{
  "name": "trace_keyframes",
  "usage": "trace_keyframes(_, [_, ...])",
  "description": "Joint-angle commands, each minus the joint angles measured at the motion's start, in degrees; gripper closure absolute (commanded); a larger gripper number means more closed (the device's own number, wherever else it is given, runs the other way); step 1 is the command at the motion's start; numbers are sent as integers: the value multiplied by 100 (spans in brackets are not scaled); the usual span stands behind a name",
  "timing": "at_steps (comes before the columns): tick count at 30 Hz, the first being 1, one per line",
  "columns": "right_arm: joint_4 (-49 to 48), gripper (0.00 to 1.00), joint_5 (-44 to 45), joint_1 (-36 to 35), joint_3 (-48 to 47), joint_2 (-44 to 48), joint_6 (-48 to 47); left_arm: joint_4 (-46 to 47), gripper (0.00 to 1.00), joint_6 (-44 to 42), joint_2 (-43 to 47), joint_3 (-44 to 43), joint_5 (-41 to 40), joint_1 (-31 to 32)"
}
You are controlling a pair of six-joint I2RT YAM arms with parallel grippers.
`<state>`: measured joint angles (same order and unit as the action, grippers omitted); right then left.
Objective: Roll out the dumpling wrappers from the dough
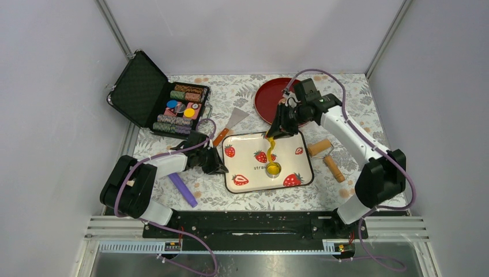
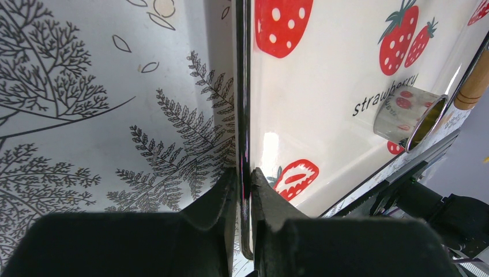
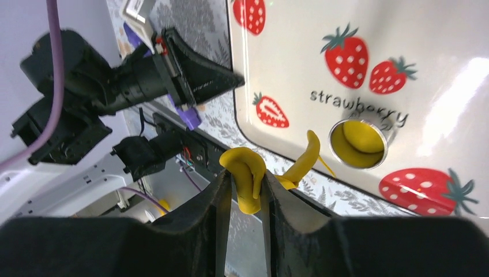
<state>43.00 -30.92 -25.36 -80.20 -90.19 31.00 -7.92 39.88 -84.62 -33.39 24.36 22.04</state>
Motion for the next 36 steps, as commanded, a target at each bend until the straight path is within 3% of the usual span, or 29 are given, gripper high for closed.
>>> trace_keyframes(1, [73,68,-82,397,-478,-279,-215,-544,100,-366,-345,271,-643,11])
trace_keyframes(15, [71,66,392,1313,-704,-1333,-707,-535,100,-373,-360,259,-630,18])
trace_keyframes(24, [-226,65,1052,1402,-340,-1953,-930,-530,100,-374,-371,254,-626,18])
trace_keyframes(27, [-259,61,1249,1402,-173,-2058,-961,-541,100,-370,-365,250,-620,21])
trace_keyframes(29, [-258,52,1326,1403,-67,-2124,-970,-538,100,-374,-364,244,-624,15])
trace_keyframes(34, [-155,49,1440,1403,86,-2260,-1088,-538,100,-373,-372,251,-619,23])
trace_keyframes(36, [-103,43,1493,1403,141,-2249,-1132,-545,100,-371,-385,242,-621,17])
